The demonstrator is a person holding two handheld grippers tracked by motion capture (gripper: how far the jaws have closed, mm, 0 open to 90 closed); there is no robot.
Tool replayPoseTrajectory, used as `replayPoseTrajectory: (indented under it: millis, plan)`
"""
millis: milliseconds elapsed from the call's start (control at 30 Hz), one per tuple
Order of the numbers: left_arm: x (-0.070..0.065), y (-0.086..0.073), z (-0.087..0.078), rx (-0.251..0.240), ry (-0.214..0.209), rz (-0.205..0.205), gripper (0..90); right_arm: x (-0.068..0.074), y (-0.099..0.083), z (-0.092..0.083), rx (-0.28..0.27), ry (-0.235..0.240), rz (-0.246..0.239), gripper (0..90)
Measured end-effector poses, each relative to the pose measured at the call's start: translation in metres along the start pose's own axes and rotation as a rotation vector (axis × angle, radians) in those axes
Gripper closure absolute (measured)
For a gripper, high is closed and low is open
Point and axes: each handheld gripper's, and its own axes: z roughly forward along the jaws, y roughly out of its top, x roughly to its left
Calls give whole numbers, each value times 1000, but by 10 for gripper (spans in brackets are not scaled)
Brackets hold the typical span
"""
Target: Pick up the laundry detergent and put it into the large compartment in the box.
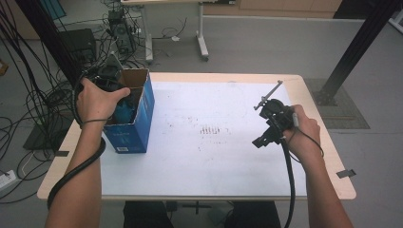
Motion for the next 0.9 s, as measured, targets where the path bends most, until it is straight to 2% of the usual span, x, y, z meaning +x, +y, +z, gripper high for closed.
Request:
replayPoseTrajectory:
  millis: [533,900]
  plan:
    - [2,-5,19,32,2,-5,378,-1,0,1,2,1,6,48]
    - [2,-7,20,31,1,-9,377,-1,0,0,1,-1,7,48]
